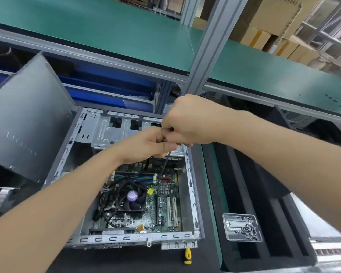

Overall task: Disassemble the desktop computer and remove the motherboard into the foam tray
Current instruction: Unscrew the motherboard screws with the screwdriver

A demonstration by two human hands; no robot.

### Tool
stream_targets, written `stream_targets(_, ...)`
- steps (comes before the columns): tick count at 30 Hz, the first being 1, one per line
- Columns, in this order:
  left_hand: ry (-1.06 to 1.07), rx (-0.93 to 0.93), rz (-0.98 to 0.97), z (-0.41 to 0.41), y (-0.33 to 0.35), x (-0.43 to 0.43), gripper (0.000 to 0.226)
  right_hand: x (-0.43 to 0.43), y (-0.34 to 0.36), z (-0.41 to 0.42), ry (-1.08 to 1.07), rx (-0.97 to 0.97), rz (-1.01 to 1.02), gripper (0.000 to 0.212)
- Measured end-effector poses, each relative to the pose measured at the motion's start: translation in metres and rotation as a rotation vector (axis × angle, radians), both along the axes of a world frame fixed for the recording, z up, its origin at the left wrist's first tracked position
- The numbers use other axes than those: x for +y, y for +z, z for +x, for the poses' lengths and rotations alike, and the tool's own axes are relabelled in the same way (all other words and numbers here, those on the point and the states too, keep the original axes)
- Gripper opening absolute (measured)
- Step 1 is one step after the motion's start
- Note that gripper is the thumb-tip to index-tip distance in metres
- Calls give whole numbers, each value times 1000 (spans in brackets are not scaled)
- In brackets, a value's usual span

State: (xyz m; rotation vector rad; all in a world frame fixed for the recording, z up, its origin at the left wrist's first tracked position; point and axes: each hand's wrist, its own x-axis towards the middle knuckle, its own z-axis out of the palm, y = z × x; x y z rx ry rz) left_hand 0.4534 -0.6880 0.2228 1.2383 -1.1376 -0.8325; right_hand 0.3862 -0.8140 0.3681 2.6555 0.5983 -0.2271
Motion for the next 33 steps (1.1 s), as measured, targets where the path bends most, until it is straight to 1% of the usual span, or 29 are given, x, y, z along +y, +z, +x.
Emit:
stream_targets(1, 9, -5, -5, -2, 0, -1, 24, -3, 1, 0, 44, 11, 6, 27)
stream_targets(3, 72, 8, -12, -8, -2, -3, 24, -5, 2, -5, 49, -4, 48, 24)
stream_targets(5, 130, 48, -25, -17, -3, -7, 41, -5, 3, -11, 22, -39, 87, 21)
stream_targets(6, 148, 50, -24, -19, -3, -8, 44, -3, 3, -15, -9, -70, 112, 20)
stream_targets(7, 158, 48, -21, -21, -3, -8, 41, -2, 2, -18, -59, -112, 147, 22)
stream_targets(8, 164, 43, -17, -22, -4, -8, 34, 0, 0, -22, -147, -166, 208, 29)
stream_targets(10, 148, 45, -13, -22, -6, -8, 16, 3, -4, -26, -381, -281, 305, 49)
stream_targets(11, 151, 30, -6, -23, -7, -8, 18, 4, -5, -27, -491, -294, 283, 53)
stream_targets(13, 180, -9, 16, -25, -10, -11, 25, 5, -7, -26, -600, -188, 220, 52)
stream_targets(14, 202, -20, 23, -26, -9, -12, 25, 4, -4, -25, -609, -127, 237, 48)
stream_targets(17, 239, -42, 51, -24, -10, -12, 25, 0, 5, -23, -536, -32, 264, 38)
stream_targets(21, 209, -108, 76, -24, -9, -9, 22, -7, 10, -33, -354, 21, 263, 27)
stream_targets(23, 187, -88, 78, -24, -10, -7, 24, -12, 15, -36, -277, 49, 250, 18)
stream_targets(25, 171, -54, 81, -24, -11, -6, 23, -15, 20, -37, -248, 78, 258, 13)
stream_targets(28, 158, 14, 53, -23, -12, -5, 25, -12, 22, -36, -234, 106, 258, 10)
stream_targets(29, 155, 28, 32, -23, -11, -5, 23, -10, 21, -35, -230, 119, 250, 13)
stream_targets(31, 166, 22, 9, -25, -9, -4, 12, -7, 18, -33, -200, 153, 212, 27)
stream_targets(33, 194, 3, 34, -26, -6, -4, 7, -5, 14, -32, -181, 147, 209, 28)
